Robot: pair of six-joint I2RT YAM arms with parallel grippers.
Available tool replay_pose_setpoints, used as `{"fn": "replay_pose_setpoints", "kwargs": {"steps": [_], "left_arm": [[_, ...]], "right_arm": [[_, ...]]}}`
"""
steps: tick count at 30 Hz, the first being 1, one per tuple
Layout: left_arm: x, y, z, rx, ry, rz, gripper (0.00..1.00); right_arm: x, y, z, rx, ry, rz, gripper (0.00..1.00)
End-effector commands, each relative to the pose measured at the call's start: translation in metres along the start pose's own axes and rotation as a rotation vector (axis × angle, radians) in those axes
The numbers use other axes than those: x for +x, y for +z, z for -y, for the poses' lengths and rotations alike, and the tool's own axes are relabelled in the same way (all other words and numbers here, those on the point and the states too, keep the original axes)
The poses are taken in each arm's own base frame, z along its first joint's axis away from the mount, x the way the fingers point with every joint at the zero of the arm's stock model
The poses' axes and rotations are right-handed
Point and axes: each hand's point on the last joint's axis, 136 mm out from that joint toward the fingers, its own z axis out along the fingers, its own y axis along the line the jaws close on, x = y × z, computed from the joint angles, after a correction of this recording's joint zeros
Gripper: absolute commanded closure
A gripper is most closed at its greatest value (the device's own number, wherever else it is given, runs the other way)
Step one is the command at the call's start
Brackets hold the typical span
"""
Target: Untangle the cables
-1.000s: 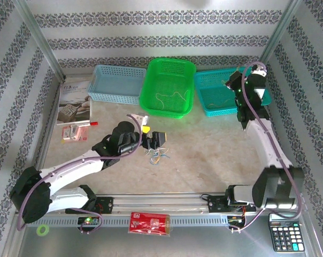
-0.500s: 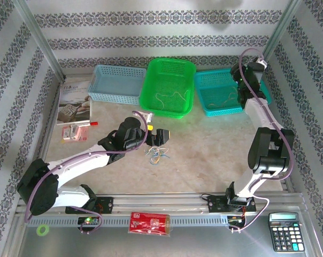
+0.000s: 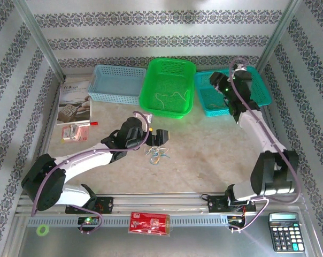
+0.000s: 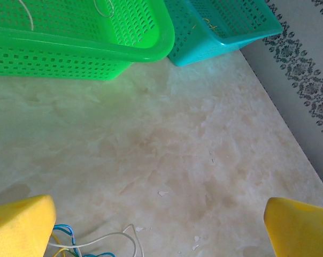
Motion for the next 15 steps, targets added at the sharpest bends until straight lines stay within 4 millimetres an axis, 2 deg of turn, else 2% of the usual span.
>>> {"fn": "replay_pose_setpoints", "kwargs": {"steps": [1,4,8,15], "left_arm": [[0.0,-0.001,-0.006,0.017,-0.045,-0.01,0.0],[0.001,-0.004,-0.01,0.014,-0.055,-0.008,0.0],[0.003,-0.007,-0.02,-0.012,-0.077,-0.014,0.0],[0.007,-0.012,-0.042,-0.098,-0.111,-0.023,0.0]], "right_arm": [[0.038,-0.025,-0.015,-0.011,-0.042,-0.089,0.49],[0.07,-0.046,-0.026,-0.025,-0.051,-0.13,0.48],[0.117,-0.065,-0.03,-0.038,-0.051,-0.204,0.48],[0.195,-0.092,-0.049,-0.096,-0.094,-0.354,0.48]]}}
